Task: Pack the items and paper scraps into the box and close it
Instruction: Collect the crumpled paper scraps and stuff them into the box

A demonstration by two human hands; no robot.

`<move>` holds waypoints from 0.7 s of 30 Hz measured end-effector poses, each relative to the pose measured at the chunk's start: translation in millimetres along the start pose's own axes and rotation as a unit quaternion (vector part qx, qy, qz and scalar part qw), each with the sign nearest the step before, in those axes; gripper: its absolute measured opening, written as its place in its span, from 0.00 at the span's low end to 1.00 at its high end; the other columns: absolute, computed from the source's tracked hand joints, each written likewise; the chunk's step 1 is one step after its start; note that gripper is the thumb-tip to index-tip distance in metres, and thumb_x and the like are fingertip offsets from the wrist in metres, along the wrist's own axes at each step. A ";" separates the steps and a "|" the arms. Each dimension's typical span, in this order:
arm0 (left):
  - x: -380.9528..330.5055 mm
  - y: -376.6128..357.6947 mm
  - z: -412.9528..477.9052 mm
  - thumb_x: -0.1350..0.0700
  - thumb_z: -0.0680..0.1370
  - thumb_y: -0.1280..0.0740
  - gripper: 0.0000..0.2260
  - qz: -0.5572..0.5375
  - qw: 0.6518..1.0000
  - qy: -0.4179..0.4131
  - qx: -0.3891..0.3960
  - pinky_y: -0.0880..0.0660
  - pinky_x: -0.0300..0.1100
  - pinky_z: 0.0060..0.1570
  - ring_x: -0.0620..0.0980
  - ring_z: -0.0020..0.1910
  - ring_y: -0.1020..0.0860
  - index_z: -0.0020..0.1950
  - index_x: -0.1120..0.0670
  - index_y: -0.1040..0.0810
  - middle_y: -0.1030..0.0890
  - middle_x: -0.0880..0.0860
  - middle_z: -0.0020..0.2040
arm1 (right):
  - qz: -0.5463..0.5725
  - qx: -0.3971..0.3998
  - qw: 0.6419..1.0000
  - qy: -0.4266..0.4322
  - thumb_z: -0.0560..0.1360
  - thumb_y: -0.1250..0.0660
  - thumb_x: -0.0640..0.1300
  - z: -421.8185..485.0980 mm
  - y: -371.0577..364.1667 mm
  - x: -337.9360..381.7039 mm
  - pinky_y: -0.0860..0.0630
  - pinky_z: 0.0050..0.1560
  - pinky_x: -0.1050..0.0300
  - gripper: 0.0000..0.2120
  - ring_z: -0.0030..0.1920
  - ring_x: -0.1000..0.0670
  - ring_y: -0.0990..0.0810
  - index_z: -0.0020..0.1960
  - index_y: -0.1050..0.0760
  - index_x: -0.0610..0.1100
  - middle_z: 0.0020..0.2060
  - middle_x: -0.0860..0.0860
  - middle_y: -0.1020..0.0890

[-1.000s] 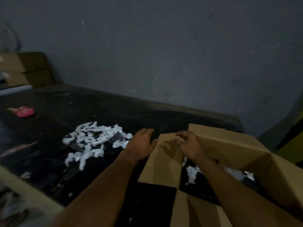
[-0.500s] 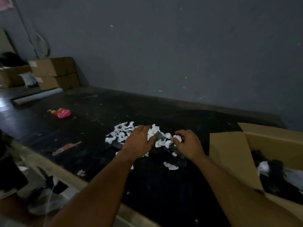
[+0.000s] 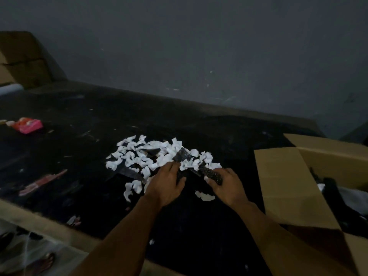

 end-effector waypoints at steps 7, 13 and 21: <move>17.6 -30.8 69.5 0.46 0.80 0.40 0.25 0.011 0.999 -0.013 0.031 0.34 0.43 0.68 0.50 0.69 0.33 0.75 0.54 0.38 0.33 0.54 0.72 | 0.000 -0.001 0.998 -0.066 0.73 0.31 0.54 64.5 -22.4 -33.2 0.28 0.63 0.50 0.20 0.62 0.45 0.26 0.63 0.25 0.50 0.62 0.46 0.26; 15.6 -64.1 119.9 0.51 0.80 0.39 0.23 0.018 0.998 -0.055 0.040 0.41 0.40 0.71 0.50 0.73 0.37 0.74 0.53 0.37 0.34 0.54 0.73 | -0.051 0.005 0.993 -0.108 0.74 0.34 0.57 94.6 -41.3 -55.4 0.30 0.65 0.47 0.22 0.65 0.44 0.32 0.66 0.29 0.54 0.66 0.47 0.30; 26.8 -106.6 174.9 0.66 0.75 0.37 0.29 0.039 0.983 -0.113 0.141 0.38 0.44 0.71 0.52 0.70 0.35 0.74 0.53 0.38 0.35 0.54 0.72 | -0.014 0.026 0.977 -0.211 0.73 0.37 0.66 108.2 -70.4 -73.4 0.34 0.68 0.39 0.32 0.74 0.35 0.49 0.73 0.45 0.64 0.74 0.44 0.55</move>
Point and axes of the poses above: each hand's wrist, its own z-axis towards the middle knuckle, its own y-axis out of the back of the hand, x = y × z, the point moved 1 cm from there along z, towards the middle knuckle
